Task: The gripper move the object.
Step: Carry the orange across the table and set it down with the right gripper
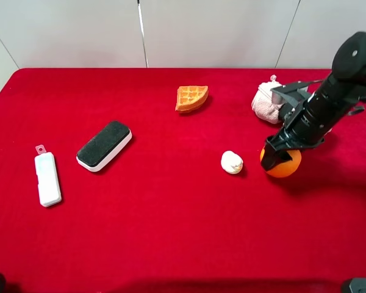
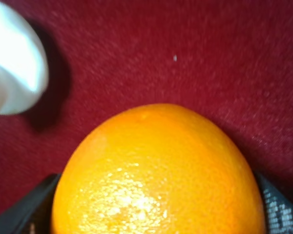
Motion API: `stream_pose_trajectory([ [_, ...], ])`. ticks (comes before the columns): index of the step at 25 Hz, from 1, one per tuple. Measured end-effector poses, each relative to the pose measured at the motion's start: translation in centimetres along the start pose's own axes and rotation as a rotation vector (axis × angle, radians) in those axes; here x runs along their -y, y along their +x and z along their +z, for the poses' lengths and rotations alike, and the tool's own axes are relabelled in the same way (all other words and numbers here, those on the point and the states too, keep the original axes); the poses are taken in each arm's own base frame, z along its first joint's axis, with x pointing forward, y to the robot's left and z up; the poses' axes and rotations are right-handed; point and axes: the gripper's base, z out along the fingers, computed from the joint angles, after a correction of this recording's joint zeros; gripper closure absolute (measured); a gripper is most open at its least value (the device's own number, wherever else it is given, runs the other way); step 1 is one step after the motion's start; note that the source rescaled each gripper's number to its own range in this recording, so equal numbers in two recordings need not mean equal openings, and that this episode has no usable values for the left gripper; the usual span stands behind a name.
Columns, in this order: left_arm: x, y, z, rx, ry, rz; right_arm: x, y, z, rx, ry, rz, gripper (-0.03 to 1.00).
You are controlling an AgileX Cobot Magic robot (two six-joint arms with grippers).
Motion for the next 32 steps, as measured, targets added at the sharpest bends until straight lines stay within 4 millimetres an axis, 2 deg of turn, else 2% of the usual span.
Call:
stream_pose_trajectory([
  [10,0.0,0.0,0.0,0.0,-0.001,0.0,-0.5,-1.5,-3.4,0.012,-0.034,0.012,0.97],
  [24,0.0,0.0,0.0,0.0,-0.001,0.0,-0.6,-5.1,-8.8,0.005,-0.039,0.048,0.97],
  [32,0.0,0.0,0.0,0.0,-0.001,0.0,-3.7,-7.6,-11.8,0.018,0.046,-0.049,0.97],
])
